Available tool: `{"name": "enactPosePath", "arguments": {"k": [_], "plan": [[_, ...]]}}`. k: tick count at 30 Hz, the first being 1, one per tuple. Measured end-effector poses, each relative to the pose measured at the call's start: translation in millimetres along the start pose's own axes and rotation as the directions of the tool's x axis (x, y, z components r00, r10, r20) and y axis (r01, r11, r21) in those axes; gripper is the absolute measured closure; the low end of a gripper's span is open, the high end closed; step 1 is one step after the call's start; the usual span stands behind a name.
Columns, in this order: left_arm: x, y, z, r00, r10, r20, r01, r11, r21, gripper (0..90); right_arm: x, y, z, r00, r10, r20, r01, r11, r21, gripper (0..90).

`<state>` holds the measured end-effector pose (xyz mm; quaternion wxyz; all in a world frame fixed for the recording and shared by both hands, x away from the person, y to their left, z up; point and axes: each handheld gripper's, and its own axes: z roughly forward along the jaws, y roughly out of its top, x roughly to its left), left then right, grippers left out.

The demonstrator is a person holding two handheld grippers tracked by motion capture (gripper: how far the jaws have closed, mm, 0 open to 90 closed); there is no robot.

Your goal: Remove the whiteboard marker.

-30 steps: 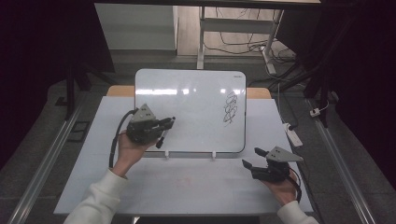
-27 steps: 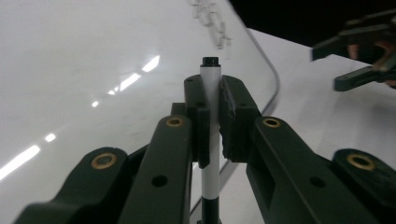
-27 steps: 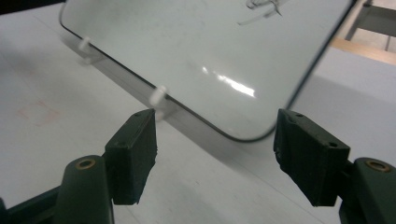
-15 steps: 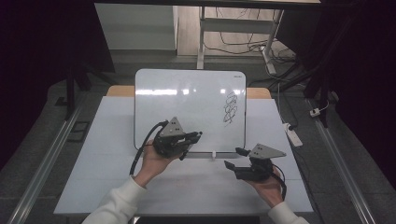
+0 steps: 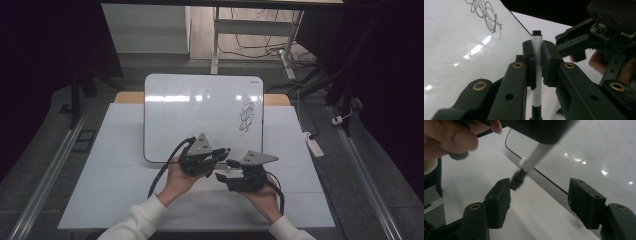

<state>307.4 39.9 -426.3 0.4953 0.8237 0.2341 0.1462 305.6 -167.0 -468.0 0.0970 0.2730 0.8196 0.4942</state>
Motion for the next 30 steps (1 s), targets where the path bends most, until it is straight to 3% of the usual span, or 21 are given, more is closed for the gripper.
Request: {"name": "enactPosePath", "arguments": {"k": [8,16,24,27,28,30], "plan": [[-5.9,-0.2,6.1,1.0,0.008,0.005,-0.008,1.0,-0.001,81.5,4.7,4.8,12.9,0.997,0.062,-0.045,-0.061,0.997,0.041,54.6],[-12.1,0.8,11.1,0.9994,0.033,0.004,-0.033,0.9994,0.012,81.5,3.1,6.2,19.9,0.9889,0.138,-0.056,-0.133,0.988,0.08,68.9],[-14.0,-0.2,13.2,0.9992,0.039,0.007,-0.039,0.9991,0.014,81.0,-6.7,2.6,21.5,0.9699,0.232,-0.076,-0.223,0.969,0.105,76.9],[-13.2,-0.4,13.2,0.9993,0.032,0.016,-0.033,0.9994,0.013,79.1,-8.4,1.3,21.7,0.968,0.239,-0.076,-0.231,0.967,0.103,77.3],[-11.3,-0.7,11.6,0.9992,0.011,0.038,-0.011,0.9999,0.002,77.6,-8.3,1.0,21.3,0.9695,0.233,-0.075,-0.226,0.969,0.097,77.4],[-9.7,-0.9,5.2,0.9995,0.0,0.031,0.001,1.0,-0.007,67.7,-8.2,0.9,20.4,0.9729,0.221,-0.07,-0.215,0.973,0.085,77.5]]}}
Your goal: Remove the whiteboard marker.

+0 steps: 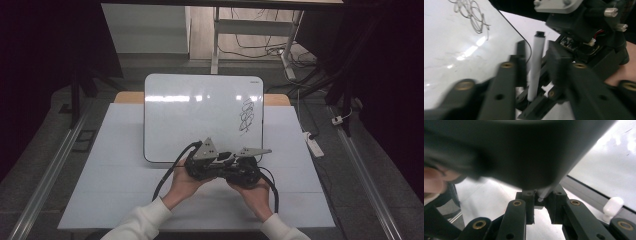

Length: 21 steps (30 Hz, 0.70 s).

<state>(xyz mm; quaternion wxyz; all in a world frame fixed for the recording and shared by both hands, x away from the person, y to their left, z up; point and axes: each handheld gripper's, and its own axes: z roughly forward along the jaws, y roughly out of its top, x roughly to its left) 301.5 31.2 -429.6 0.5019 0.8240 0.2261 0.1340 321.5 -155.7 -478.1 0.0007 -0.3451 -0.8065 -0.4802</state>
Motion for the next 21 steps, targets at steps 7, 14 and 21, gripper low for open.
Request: {"name": "enactPosePath", "arguments": {"k": [7,14,21], "plan": [[15.8,-19.8,-43.8,0.996,-0.073,-0.052,0.073,0.9972,0.01,46.3,-6.8,2.4,-14.6,0.9988,-0.034,0.035,0.036,0.997,-0.072,77.5],[25.8,-56.4,-80.4,0.9832,-0.138,-0.12,0.146,0.987,0.067,31.5,-12.8,5.2,-29.3,0.9918,-0.112,0.06,0.12,0.982,-0.143,77.5],[31.3,-105.1,-122.6,0.9587,-0.228,-0.171,0.24,0.9689,0.059,28.4,-15.3,7.5,-37.4,0.9815,-0.176,0.076,0.187,0.964,-0.188,77.5]]}}
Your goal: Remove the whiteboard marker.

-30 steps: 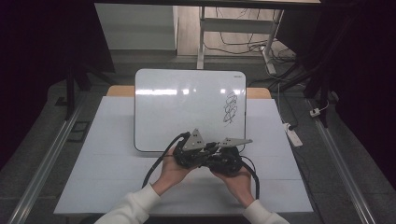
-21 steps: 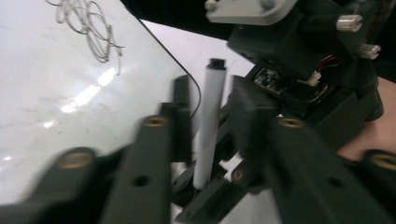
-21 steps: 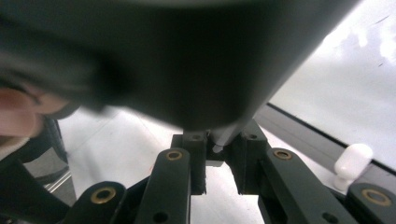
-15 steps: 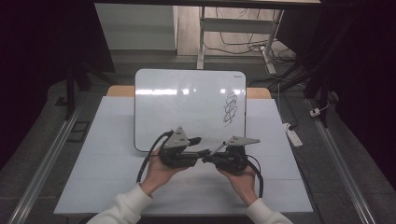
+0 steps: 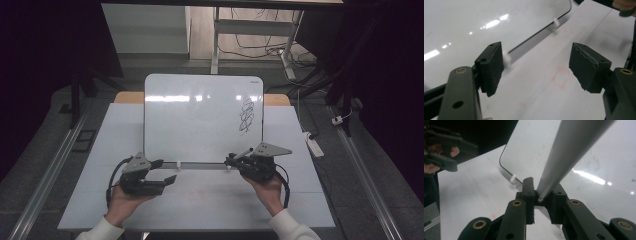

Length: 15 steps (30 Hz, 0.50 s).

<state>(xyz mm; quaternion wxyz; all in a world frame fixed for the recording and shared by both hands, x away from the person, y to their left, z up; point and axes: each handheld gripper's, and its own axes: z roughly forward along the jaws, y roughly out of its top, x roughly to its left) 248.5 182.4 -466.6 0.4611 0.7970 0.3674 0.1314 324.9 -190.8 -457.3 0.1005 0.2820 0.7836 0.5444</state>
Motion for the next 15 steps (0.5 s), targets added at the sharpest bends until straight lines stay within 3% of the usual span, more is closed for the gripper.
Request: {"name": "enactPosePath", "arguments": {"k": [1,5,12,15], "plan": [[5.3,-10.9,-7.0,0.9999,-0.014,-0.01,0.014,0.9999,0.001,28.1,-0.3,1.4,-2.2,0.9997,-0.022,-0.003,0.022,1.0,-0.018,77.5],[14.7,-28.2,-14.1,0.999,-0.029,-0.033,0.03,0.9995,0.011,27.5,-0.3,3.5,-6.6,0.9986,-0.053,0.003,0.053,0.998,-0.042,77.5],[25.1,-36.7,-20.5,0.9975,-0.04,-0.058,0.041,0.9991,0.011,24.9,-3.4,7.9,-15.7,0.9972,-0.073,0.017,0.074,0.993,-0.095,77.5],[30.4,-40.3,-20.1,0.9965,-0.064,-0.054,0.065,0.9977,0.018,24.2,-5.1,10.1,-20.9,0.9967,-0.077,0.028,0.08,0.989,-0.124,77.5]]}}
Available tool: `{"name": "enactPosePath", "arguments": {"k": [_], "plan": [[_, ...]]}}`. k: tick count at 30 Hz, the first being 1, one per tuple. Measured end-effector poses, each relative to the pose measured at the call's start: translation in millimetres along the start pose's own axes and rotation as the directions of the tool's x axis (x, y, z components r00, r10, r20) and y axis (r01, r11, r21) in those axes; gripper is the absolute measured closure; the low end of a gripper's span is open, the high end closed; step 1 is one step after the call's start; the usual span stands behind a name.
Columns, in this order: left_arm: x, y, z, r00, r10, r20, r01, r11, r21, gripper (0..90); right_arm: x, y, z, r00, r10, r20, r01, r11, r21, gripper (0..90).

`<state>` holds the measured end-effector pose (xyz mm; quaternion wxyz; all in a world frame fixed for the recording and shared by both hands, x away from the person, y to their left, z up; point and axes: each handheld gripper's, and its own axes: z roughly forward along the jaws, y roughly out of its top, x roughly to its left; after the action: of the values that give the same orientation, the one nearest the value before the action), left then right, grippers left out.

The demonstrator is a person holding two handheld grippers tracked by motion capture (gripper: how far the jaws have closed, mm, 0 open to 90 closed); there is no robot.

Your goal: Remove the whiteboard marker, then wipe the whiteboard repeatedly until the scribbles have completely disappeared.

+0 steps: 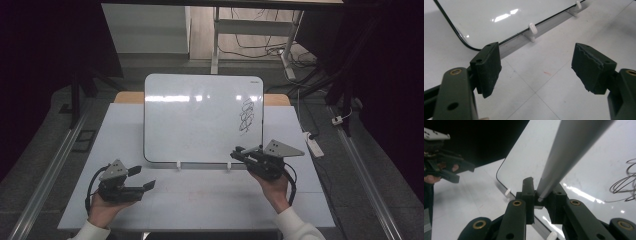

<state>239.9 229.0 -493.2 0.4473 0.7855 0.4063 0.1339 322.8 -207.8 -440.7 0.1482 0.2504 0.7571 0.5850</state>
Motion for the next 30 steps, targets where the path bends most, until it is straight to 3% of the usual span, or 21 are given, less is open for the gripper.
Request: {"name": "enactPosePath", "arguments": {"k": [6,15,20,25,27,28,30], "plan": [[4.7,-3.5,4.7,0.9996,-0.024,0.013,0.024,0.9996,0.017,22.1,-0.4,4.0,-5.8,0.9994,-0.028,0.021,0.029,0.999,-0.037,77.5],[5.5,-4.2,6.8,0.9998,-0.016,-0.006,0.016,0.9995,0.027,20.5,-9.0,12.9,-11.2,0.9972,-0.044,0.06,0.048,0.997,-0.061,77.5],[7.0,-5.7,7.6,0.9998,-0.016,-0.007,0.016,0.9996,0.024,20.4,-18.4,17.3,-11.2,0.9953,-0.021,0.095,0.029,0.996,-0.082,77.5],[7.6,-6.5,8.5,0.9996,-0.021,-0.017,0.022,0.9995,0.024,20.5,-31.2,24.1,-4.6,0.9888,-0.034,0.145,0.046,0.996,-0.081,77.5],[7.8,-6.8,9.4,0.9995,-0.018,-0.026,0.018,0.9996,0.024,20.9,-47.8,32.2,0.2,0.9808,-0.026,0.193,0.043,0.995,-0.086,77.5],[7.9,-7.0,10.0,0.9994,-0.016,-0.031,0.017,0.9995,0.025,20.9,-47.8,32.2,0.2,0.9808,-0.026,0.193,0.043,0.995,-0.086,77.5],[8.5,-7.2,10.9,0.9993,-0.016,-0.034,0.017,0.9995,0.027,21.0,-66.2,39.7,9.5,0.9753,-0.003,0.221,0.023,0.996,-0.087,77.6]]}}
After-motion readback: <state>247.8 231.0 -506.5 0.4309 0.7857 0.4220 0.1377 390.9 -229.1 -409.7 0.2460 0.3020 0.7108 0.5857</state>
